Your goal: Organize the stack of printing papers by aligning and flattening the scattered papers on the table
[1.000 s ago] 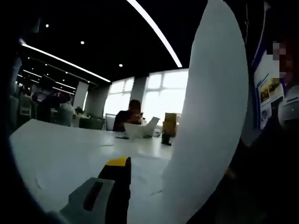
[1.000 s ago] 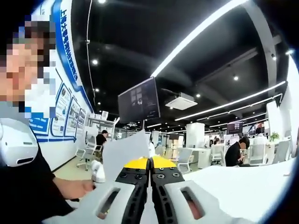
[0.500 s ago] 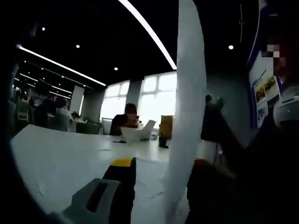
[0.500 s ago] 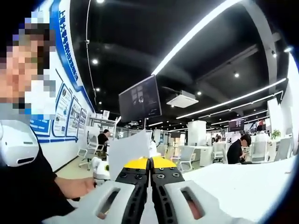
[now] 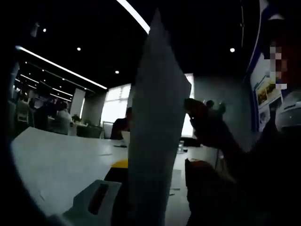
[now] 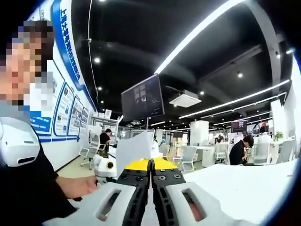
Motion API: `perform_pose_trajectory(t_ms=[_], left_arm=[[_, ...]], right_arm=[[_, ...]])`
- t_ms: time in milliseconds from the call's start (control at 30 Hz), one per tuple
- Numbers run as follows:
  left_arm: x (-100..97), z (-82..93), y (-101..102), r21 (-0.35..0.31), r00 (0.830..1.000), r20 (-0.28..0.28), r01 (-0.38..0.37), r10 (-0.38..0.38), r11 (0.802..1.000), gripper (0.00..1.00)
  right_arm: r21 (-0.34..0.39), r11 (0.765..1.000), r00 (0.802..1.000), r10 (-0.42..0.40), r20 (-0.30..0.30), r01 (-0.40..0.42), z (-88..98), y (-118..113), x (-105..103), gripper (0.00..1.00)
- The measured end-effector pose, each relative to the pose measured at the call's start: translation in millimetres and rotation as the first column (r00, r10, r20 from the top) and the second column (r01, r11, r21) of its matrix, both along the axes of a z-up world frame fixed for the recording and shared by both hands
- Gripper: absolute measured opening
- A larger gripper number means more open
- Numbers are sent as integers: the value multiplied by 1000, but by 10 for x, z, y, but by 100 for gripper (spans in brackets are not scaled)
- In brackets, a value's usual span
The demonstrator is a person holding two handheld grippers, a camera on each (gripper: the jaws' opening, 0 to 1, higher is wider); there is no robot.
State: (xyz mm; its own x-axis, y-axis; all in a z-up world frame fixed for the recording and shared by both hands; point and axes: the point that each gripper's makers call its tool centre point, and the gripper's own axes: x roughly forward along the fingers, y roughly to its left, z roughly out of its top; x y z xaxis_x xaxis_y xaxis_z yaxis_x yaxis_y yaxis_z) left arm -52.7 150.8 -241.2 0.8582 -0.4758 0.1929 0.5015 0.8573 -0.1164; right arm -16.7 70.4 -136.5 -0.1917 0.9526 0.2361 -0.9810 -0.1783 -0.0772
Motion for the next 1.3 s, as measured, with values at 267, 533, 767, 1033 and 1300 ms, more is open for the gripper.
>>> perform_pose_trajectory(t_ms=[267, 533, 767, 1033, 1300], left_arm=[[-75, 76, -87, 3, 999, 30, 39, -39, 999, 29], [-101, 75, -160, 13, 997, 31, 65, -65, 998, 27], [-125, 56, -194, 3, 995, 13, 102, -102, 995, 9], [-149, 32, -239, -24, 991, -14, 135, -135, 991, 6], [-144, 7, -276, -15, 989, -27, 145, -146, 989, 6]], right_arm=[[-16, 1000, 1000, 1, -5, -1, -48, 20, 10, 0], [-29, 1000, 1000, 1, -9, -2, -95, 59, 9, 0], [-32, 999, 1000, -1, -8, 1, -110, 69, 16, 0], [-37, 999, 1000, 6, -7, -6, -120, 84, 8, 0], [-42, 999, 1000, 4, -7, -4, -139, 90, 14, 0]])
